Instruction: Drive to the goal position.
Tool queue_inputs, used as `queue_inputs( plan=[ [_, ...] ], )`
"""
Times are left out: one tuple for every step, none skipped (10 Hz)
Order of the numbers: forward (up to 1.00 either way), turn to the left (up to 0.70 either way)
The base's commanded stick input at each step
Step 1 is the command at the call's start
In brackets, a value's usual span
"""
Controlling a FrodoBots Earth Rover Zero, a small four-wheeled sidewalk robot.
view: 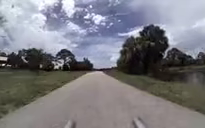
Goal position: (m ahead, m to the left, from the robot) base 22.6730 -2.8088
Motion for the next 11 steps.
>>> queue_inputs(
  plan=[
    [0.85,0.00],
    [0.85,0.00],
    [0.85,0.00],
    [0.85,0.00],
    [0.85,0.00],
    [0.85,0.00],
    [0.85,0.00],
    [0.85,0.00],
    [0.85,0.00],
    [0.85,0.00],
    [0.85,0.00]
  ],
)
